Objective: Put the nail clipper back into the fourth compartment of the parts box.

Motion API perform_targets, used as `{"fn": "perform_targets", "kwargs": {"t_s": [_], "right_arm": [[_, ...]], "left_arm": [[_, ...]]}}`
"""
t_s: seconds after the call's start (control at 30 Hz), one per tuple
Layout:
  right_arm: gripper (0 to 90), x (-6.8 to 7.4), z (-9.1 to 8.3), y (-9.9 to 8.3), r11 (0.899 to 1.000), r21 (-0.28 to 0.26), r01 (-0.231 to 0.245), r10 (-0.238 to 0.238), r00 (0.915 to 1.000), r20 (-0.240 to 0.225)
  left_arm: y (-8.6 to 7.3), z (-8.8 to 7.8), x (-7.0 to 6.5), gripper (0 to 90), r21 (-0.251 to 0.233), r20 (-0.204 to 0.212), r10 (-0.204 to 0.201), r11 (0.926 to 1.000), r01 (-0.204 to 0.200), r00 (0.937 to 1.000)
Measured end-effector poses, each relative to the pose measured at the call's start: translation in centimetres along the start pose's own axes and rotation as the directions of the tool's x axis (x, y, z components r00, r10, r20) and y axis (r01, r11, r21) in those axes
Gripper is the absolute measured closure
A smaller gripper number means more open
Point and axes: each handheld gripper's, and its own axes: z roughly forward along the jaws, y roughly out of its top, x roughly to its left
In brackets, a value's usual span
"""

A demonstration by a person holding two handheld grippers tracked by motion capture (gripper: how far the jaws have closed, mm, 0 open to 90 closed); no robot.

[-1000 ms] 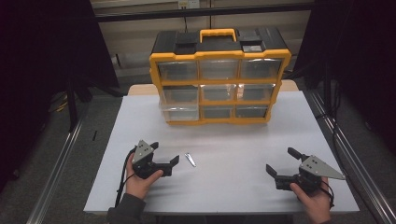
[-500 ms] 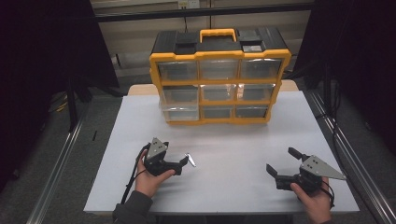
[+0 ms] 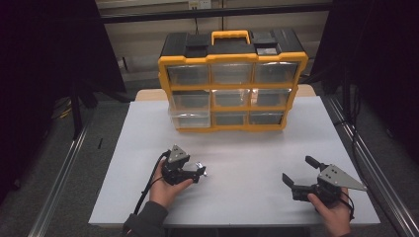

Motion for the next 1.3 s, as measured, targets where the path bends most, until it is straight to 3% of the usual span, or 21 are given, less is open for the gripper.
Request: {"fn": "perform_targets", "kwargs": {"t_s": [0.1, 0.23, 0.27, 0.37, 0.43, 0.47, 0.5, 0.57, 0.7, 0.77, 0.8, 0.83, 0.87, 0.93, 0.97, 1.03, 1.2, 1.27, 1.3], "right_arm": [[1.0, 0.0, 0.0, 0.0, 1.000, -0.001, -0.002, 0.002, 1.0000, 0.001], [1.0, 0.0, 0.0, 0.0, 1.000, -0.001, 0.001, -0.001, 1.0000, 0.002], [1.0, 0.0, 0.0, 0.0, 1.000, -0.001, 0.000, 0.000, 1.0000, 0.001], [1.0, 0.0, 0.0, 0.0, 1.000, -0.001, -0.001, 0.001, 1.0000, 0.000], [1.0, 0.0, 0.0, 0.0, 1.000, 0.000, 0.000, 0.000, 1.0000, 0.000], [1.0, 0.0, 0.0, 0.0, 1.000, 0.000, 0.001, -0.001, 1.0000, -0.003], [1.0, 0.0, 0.0, 0.0, 1.000, -0.002, -0.001, 0.001, 1.0000, -0.005], [1.0, 0.0, 0.1, 0.0, 1.000, -0.004, -0.002, 0.002, 1.0000, -0.008], [1.0, 0.0, 0.0, 0.0, 1.000, -0.004, 0.001, -0.001, 1.0000, -0.004], [1.0, -0.1, 0.0, 0.0, 1.000, -0.003, 0.002, -0.002, 1.0000, -0.003], [1.0, -0.1, 0.0, 0.0, 1.000, -0.005, 0.002, -0.002, 1.0000, -0.003], [1.0, -0.1, 0.0, 0.0, 1.000, -0.005, 0.002, -0.002, 1.0000, -0.003], [1.1, -0.1, 0.0, 0.0, 1.000, -0.007, 0.002, -0.002, 1.0000, -0.003], [1.0, -0.1, 0.0, 0.0, 1.000, -0.006, 0.003, -0.003, 1.0000, -0.002], [1.1, -0.1, 0.0, 0.0, 1.000, -0.005, -0.002, 0.002, 1.0000, -0.006], [1.2, -0.1, 0.0, 0.0, 1.000, -0.006, 0.001, -0.001, 1.0000, -0.007], [1.3, -0.2, 0.0, 0.0, 1.000, -0.005, -0.009, 0.009, 0.9999, -0.006], [1.4, -0.2, 0.0, 0.0, 1.000, -0.006, -0.008, 0.008, 1.0000, -0.005], [1.4, -0.2, 0.0, 0.0, 1.000, -0.002, -0.006, 0.006, 1.0000, -0.007]], "left_arm": [[0.0, 0.2, 0.0, 29.5, 0.013, -0.004, -0.008, 0.9999, 0.008, 1.0000], [0.1, 0.5, -0.4, 34.9, 0.022, 0.008, -0.057, 0.9981, 0.057, 0.9983], [0.2, 0.4, -0.3, 35.6, 0.049, 0.002, -0.030, 0.9984, 0.030, 0.9996], [0.2, 0.6, -0.5, 36.9, 0.042, -0.013, -0.043, 0.9982, 0.044, 0.9990], [0.2, 0.7, -0.4, 39.1, 0.053, -0.005, -0.025, 0.9983, 0.025, 0.9997], [0.3, 0.8, -0.6, 39.2, 0.039, -0.007, -0.046, 0.9981, 0.046, 0.9989], [0.3, 0.8, -0.6, 40.4, 0.055, -0.002, -0.028, 0.9981, 0.028, 0.9996], [0.4, 1.1, -0.9, 42.4, 0.041, -0.001, -0.066, 0.9970, 0.066, 0.9978], [0.5, 1.5, -1.4, 43.5, 0.046, -0.018, -0.067, 0.9966, 0.068, 0.9976], [0.6, 1.6, -1.4, 44.4, 0.062, -0.021, -0.030, 0.9976, 0.031, 0.9993], [0.7, 1.6, -1.5, 45.1, 0.066, -0.024, -0.033, 0.9972, 0.035, 0.9992], [0.7, 1.8, -1.7, 47.2, 0.047, -0.037, -0.068, 0.9964, 0.070, 0.9970], [0.8, 1.7, -1.6, 47.7, 0.066, -0.031, -0.041, 0.9969, 0.043, 0.9987], [0.8, 2.0, -1.9, 48.4, 0.041, -0.043, -0.076, 0.9961, 0.077, 0.9962], [0.8, 1.8, -1.7, 51.2, 0.065, -0.043, -0.039, 0.9970, 0.042, 0.9983], [0.9, 1.8, -1.8, 52.2, 0.067, -0.043, -0.020, 0.9975, 0.023, 0.9989], [0.8, 1.8, -1.6, 63.2, 0.059, -0.026, -0.008, 0.9982, 0.009, 0.9996], [0.7, 1.8, -1.5, 65.4, 0.056, -0.034, -0.021, 0.9982, 0.023, 0.9992], [0.7, 1.7, -1.4, 71.4, 0.054, -0.042, -0.021, 0.9983, 0.023, 0.9989]]}}
